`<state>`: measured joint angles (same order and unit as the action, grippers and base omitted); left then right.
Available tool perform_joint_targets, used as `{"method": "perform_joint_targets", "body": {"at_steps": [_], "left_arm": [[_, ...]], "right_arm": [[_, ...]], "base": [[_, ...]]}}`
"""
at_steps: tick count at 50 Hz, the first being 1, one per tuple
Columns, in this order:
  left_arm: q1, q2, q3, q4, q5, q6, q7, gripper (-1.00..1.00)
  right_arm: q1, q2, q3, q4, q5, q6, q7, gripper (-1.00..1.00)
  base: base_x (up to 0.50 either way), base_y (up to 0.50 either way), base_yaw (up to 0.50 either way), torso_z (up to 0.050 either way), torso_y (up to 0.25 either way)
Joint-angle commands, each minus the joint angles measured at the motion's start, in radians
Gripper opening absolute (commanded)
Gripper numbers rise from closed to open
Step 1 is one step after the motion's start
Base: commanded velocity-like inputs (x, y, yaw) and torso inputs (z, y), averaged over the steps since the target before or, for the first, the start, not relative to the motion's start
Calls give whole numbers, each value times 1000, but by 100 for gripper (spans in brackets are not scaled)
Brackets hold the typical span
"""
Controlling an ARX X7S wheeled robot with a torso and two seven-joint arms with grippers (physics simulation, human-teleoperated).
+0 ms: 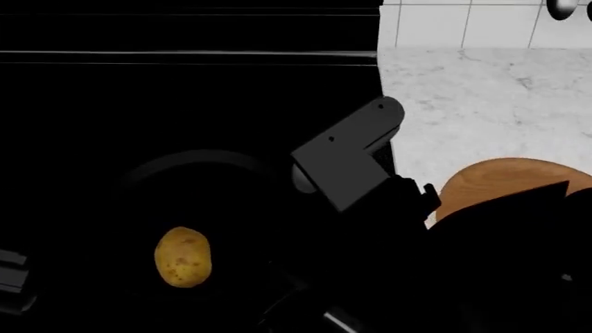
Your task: Pick up the pan and dump the vegetables in it onto the plate. Then return the pan to the stove.
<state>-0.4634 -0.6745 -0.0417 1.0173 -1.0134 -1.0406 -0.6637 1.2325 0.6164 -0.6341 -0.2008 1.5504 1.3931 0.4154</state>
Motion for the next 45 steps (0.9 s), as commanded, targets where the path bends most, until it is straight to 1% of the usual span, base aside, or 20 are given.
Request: {"method": "perform_joint_targets", "body": {"at_steps": [1, 12, 17, 22, 31, 45], "left_arm": [[16, 6, -21, -2, 13, 29, 16, 100], [30, -3, 1, -8, 34, 57, 18, 100], [46, -14, -8, -10, 34, 75, 21, 100], [60, -19, -9, -13, 43, 95, 27, 100], [42, -35, -13, -10, 11, 90, 1, 100], [20, -51, 6, 0, -18, 83, -39, 100]], "right_arm": [[-14, -62, -72, 76, -224, -60, -200, 100], [-21, -108, -173, 154, -342, -125, -307, 100], [-26, -126, -192, 168, -351, -130, -319, 100], [-77, -99, -180, 160, -337, -146, -302, 100], [-167, -60, -167, 154, -332, -197, -296, 100], [-220, -37, -175, 211, -370, -262, -334, 100]], "base": [[0, 0, 0, 0, 0], [0, 0, 0, 0, 0], [0, 0, 0, 0, 0], [0, 0, 0, 0, 0], [0, 0, 0, 0, 0], [0, 0, 0, 0, 0]]}}
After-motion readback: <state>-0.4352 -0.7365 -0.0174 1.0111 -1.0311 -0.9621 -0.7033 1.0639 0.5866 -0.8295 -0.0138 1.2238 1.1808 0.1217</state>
